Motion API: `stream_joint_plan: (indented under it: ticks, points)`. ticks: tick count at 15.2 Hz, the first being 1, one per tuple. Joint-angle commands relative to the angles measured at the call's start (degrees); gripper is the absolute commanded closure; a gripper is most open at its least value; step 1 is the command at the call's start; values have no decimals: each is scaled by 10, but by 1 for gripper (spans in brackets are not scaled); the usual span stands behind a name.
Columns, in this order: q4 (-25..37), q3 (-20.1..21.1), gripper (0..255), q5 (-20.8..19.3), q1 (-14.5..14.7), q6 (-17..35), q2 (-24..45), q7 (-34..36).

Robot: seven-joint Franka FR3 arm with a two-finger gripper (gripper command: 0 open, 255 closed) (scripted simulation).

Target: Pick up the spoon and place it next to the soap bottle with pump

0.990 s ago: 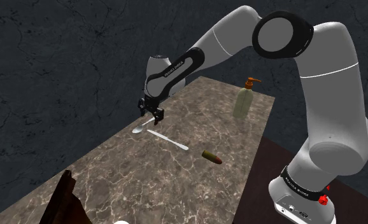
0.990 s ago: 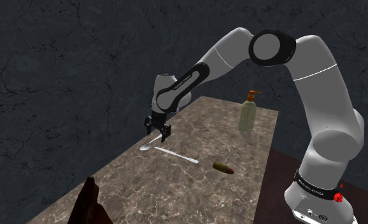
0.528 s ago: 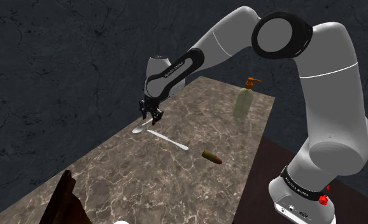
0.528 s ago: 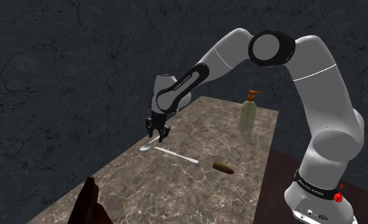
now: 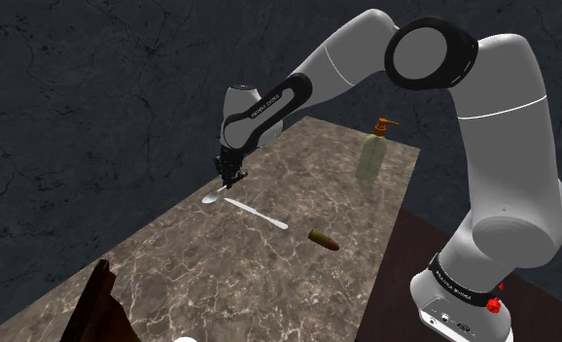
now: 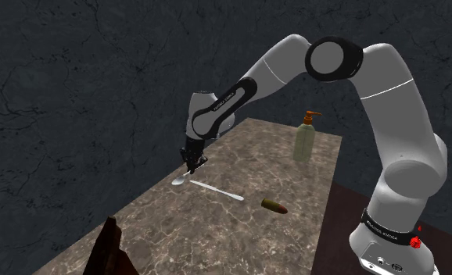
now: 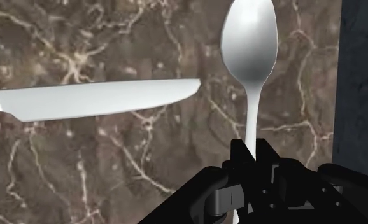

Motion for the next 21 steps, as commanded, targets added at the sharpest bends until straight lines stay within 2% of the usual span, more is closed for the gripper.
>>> stream_joint_plan:
  ticks: [1, 21]
  points:
    - [1, 0, 255, 0, -1, 1, 1, -1]
    - [26, 16, 255, 20, -14, -114, -90, 0]
